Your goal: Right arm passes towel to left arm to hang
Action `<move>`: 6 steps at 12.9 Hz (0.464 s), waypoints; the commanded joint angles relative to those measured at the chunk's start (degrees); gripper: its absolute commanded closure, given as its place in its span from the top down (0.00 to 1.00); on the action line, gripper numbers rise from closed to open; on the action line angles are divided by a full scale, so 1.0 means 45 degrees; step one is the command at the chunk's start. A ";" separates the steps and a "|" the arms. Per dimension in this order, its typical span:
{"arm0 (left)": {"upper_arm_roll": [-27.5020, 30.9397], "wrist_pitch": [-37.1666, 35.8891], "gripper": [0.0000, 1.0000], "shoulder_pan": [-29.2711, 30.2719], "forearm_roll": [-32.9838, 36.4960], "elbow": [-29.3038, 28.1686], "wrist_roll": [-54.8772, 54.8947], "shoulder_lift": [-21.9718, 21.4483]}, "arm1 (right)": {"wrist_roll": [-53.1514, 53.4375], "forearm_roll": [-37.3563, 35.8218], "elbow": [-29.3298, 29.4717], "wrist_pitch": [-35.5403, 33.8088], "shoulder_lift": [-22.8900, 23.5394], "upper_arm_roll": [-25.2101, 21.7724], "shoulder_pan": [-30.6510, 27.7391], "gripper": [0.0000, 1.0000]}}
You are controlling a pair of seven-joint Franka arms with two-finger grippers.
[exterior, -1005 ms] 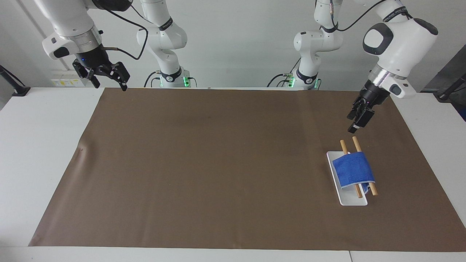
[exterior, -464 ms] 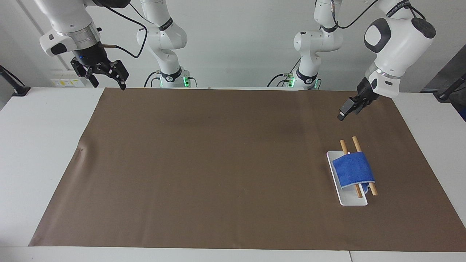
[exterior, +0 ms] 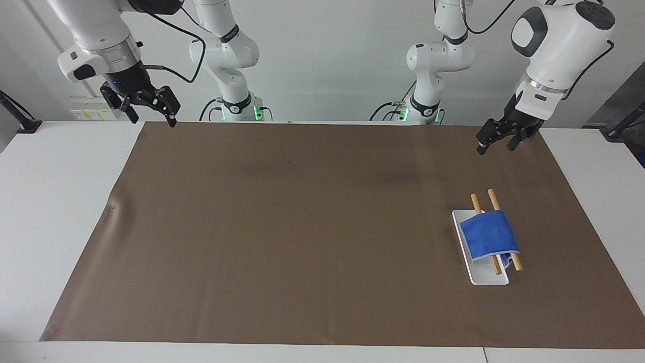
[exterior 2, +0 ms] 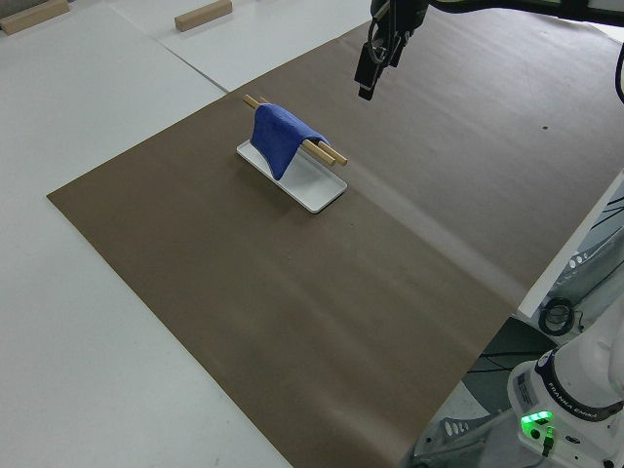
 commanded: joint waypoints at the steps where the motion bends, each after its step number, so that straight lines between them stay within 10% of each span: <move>1: -0.0014 -0.1503 1.00 0.0053 0.0794 0.2260 0.0506 0.1009 | -0.0318 -0.0108 -0.0198 0.0070 -0.0075 -0.0004 -0.0032 1.00; 6: -0.0073 -0.2856 1.00 -0.0006 0.0835 0.4513 0.0506 0.2105 | -0.0299 -0.0109 -0.0238 0.0188 -0.0076 -0.0004 -0.0013 1.00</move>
